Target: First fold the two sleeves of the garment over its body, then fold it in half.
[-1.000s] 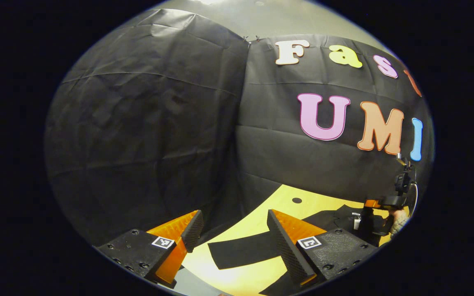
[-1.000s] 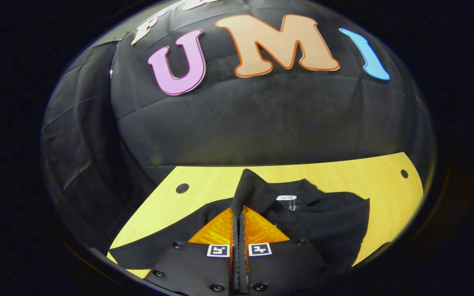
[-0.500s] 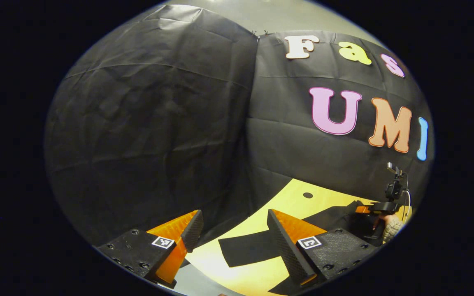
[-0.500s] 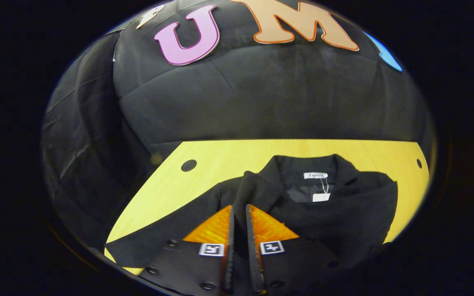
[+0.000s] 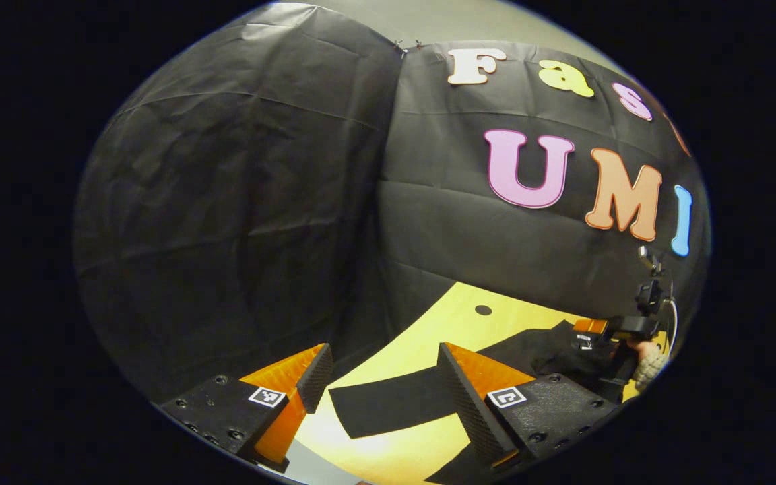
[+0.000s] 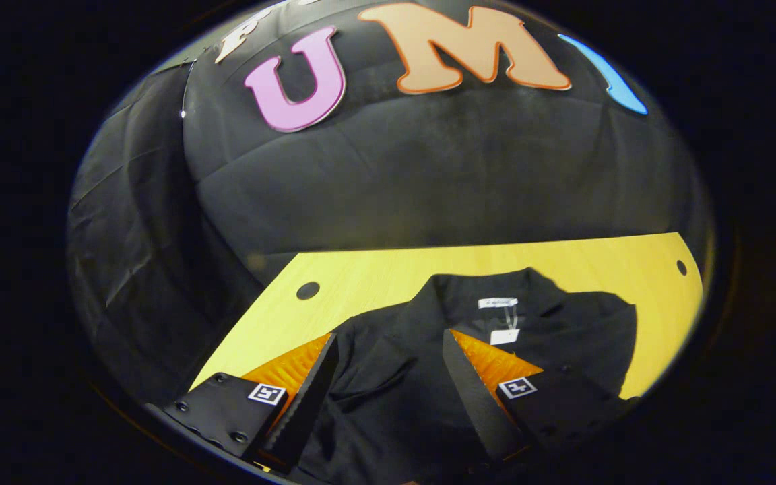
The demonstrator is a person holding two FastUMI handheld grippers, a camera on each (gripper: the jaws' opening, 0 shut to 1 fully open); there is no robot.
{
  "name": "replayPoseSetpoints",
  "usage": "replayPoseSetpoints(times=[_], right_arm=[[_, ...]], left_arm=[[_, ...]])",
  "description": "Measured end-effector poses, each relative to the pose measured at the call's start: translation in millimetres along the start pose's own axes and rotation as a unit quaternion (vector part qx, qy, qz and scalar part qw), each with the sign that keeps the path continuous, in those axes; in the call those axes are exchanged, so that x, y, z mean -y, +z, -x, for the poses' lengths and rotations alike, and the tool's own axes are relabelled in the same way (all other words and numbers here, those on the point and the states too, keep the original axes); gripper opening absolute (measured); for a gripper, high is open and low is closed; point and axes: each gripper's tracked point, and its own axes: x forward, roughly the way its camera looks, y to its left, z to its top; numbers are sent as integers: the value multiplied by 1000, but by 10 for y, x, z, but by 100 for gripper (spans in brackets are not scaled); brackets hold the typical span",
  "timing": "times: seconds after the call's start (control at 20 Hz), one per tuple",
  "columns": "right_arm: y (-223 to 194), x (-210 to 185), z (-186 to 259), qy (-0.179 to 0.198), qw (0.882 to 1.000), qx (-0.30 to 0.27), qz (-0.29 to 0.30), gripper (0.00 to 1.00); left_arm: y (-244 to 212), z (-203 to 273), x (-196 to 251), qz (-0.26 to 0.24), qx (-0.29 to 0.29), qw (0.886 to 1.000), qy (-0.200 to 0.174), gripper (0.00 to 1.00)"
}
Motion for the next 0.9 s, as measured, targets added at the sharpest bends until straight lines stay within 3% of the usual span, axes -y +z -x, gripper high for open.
replayPoseSetpoints(times=[0.15,0.2,0.4,0.6,0.75,0.8,0.9], right_arm=[[170,319,473,-24,999,44,0,98],[185,449,639,-35,998,54,-1,94],[343,870,1290,-64,993,97,-29,98],[588,1300,1979,-121,978,166,-31,98],[692,1463,2383,-141,967,206,-46,98],[684,1505,2473,-144,966,210,-52,93],[650,1541,2685,-146,965,212,-54,100]], left_arm=[[-251,-158,55,-6,-22,1000,-8,91],[-331,-203,52,-7,-30,999,-8,92],[-679,-385,-13,-12,-60,998,-6,93],[-1222,-494,-169,-48,-133,990,4,93],[-1507,-615,-167,-49,-153,987,-1,94],[-1558,-631,-177,-45,-160,986,-1,94],[-1690,-666,-224,-39,-172,984,3,94]])
